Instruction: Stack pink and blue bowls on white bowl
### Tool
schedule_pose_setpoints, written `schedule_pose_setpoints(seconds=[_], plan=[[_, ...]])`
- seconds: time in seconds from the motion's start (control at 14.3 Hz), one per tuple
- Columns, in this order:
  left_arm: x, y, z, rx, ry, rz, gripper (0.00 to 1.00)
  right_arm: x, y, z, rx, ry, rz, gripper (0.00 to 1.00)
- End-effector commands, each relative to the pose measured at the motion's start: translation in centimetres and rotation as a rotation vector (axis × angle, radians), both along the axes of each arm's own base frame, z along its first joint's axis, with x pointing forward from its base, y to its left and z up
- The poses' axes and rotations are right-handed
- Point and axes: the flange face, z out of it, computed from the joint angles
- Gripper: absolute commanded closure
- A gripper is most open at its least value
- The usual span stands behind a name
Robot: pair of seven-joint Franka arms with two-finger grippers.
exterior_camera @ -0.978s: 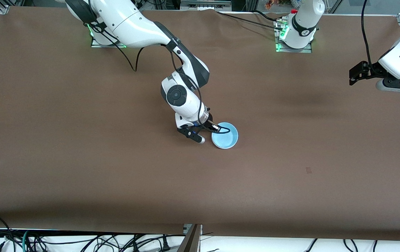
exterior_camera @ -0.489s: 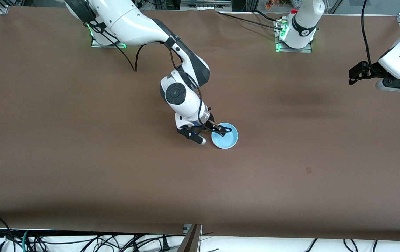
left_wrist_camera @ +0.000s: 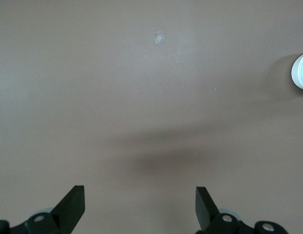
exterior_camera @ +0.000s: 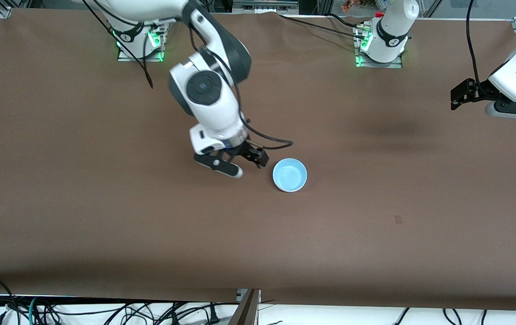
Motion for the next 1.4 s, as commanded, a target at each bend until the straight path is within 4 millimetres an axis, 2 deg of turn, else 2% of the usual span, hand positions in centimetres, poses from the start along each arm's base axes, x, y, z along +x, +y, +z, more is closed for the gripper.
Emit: schedule_pose_setpoints(seconds=[0.0,0.28,0.49,0.63,0.7,0.98,1.33], plan=[[0.6,-0.2,0.7,-0.015,0.004,-0.006,0.00,-1.0,-4.4,4.0,-0.075,0.052,0.101,0.00],[0.5,-0.4,0.7,-0.015,0.013,-0.009,0.00,-2.7,-11.4,9.3,-0.069,0.092,0.185,0.00],[0.5,-0.4,0.6,-0.015,0.016,-0.009,0.00,-5.7,-17.4,10.2,-0.060,0.109,0.251,0.01],[0.5,-0.3,0.6,-0.015,0.016,-0.007,0.00,-5.8,-21.1,10.5,-0.052,0.106,0.289,0.00],[0.5,-0.3,0.6,-0.015,0.016,-0.007,0.00,-5.2,-22.3,10.5,-0.053,0.103,0.288,0.01],[0.5,-0.3,0.6,-0.015,0.016,-0.007,0.00,-3.9,-23.9,9.6,-0.062,0.100,0.255,0.00],[0.5,-0.3,0.6,-0.015,0.016,-0.009,0.00,-2.3,-28.9,9.5,-0.090,0.102,0.231,0.00]])
